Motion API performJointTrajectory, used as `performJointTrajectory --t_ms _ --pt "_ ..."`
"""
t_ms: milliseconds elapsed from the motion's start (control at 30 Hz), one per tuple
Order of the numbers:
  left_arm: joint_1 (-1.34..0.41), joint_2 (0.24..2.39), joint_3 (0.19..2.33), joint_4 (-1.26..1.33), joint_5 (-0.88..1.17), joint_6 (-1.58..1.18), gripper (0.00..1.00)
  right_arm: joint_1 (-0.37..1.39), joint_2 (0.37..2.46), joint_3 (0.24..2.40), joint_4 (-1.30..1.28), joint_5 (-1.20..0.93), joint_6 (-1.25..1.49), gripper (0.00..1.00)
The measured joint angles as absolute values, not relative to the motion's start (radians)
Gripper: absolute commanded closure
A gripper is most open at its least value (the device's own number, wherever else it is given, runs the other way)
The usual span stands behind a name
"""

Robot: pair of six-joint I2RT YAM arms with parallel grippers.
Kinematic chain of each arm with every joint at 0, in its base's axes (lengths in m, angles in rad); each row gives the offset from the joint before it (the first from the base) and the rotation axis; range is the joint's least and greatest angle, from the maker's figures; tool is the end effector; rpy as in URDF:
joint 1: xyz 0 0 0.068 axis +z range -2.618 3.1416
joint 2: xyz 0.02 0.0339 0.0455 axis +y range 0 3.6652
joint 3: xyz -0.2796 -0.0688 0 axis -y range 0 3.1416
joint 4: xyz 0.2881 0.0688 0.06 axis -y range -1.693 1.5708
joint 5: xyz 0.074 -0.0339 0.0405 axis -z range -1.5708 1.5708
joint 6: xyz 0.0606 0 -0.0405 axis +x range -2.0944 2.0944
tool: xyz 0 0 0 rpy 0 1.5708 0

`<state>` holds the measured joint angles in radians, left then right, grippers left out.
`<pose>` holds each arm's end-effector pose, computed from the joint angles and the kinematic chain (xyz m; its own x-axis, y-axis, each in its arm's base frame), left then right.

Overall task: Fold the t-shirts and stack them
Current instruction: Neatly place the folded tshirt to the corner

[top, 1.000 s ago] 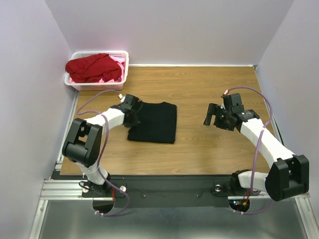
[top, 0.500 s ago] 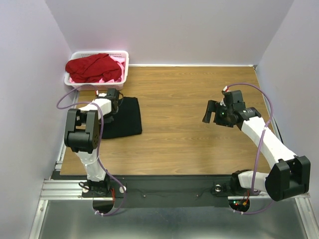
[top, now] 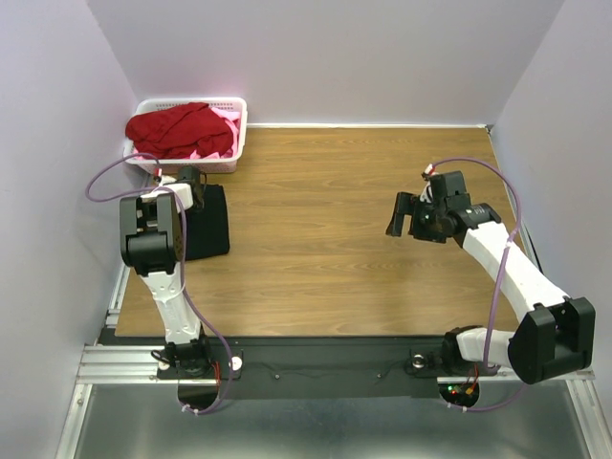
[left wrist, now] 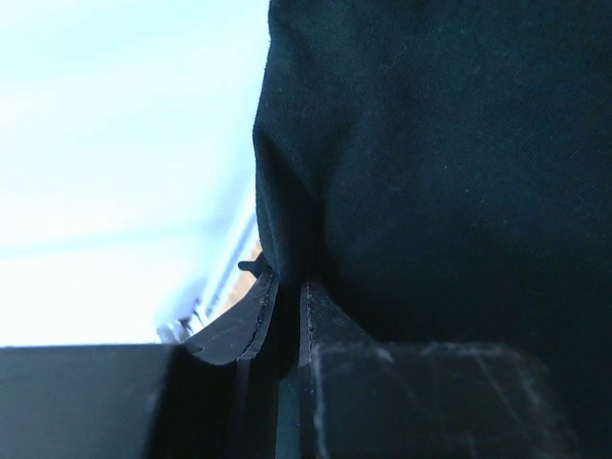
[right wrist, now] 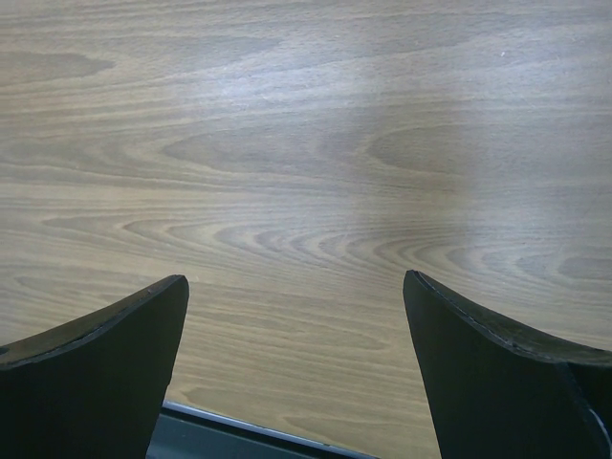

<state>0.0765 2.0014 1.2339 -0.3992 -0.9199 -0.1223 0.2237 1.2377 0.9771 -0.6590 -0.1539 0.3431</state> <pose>0.4243 0.0809 0.1089 -0.8662 -0.1405 -0.4795 -0.4674 0.5673 0.6780 0.2939 0.0764 0.2550 -0.8346 0.1511 -0.5298 -0.0309 0.9473 0.3187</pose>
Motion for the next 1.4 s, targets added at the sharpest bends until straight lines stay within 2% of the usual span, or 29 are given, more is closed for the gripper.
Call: performJointTrajectory --t_ms 133,267,300,333,467,533,633,767,1000,1233,1400 --pt "0.104 2.022 1.239 -0.323 -0.952 -0.035 1.00 0.224 1.240 0.996 -0.672 -0.156 0.343 0.00" --pt "0.121 2.030 1.240 -0.250 -0.953 0.043 0.95 0.224 1.253 1.021 -0.692 -0.154 0.343 0.00" --pt "0.125 2.030 1.240 -0.238 -0.954 0.051 0.83 0.224 1.255 1.027 -0.698 -0.152 0.344 0.00" --pt "0.127 2.030 1.240 -0.227 -0.954 0.062 0.79 0.224 1.256 1.031 -0.702 -0.150 0.344 0.00" --pt "0.141 2.030 1.255 -0.197 -0.955 0.091 0.76 0.224 1.257 1.056 -0.727 -0.141 0.345 0.00" --pt "0.145 2.030 1.264 -0.190 -0.954 0.096 0.68 0.224 1.256 1.066 -0.733 -0.139 0.348 0.00" --pt "0.151 2.019 1.269 -0.179 -0.957 0.094 0.38 0.224 1.246 1.069 -0.737 -0.133 0.355 0.00" --pt "0.165 1.947 1.262 -0.179 -0.950 0.080 0.22 0.224 1.222 1.080 -0.762 -0.117 0.356 0.00" --pt "0.170 1.724 1.234 -0.208 -0.830 -0.040 0.19 0.224 1.191 1.148 -0.797 -0.061 0.355 0.00" --pt "0.157 1.310 1.120 -0.235 -0.422 -0.187 0.16 0.224 1.114 1.164 -0.813 0.047 0.375 0.00" --pt "0.123 1.031 1.097 -0.241 -0.231 -0.258 0.13 0.224 1.016 1.164 -0.825 0.136 0.389 0.00"
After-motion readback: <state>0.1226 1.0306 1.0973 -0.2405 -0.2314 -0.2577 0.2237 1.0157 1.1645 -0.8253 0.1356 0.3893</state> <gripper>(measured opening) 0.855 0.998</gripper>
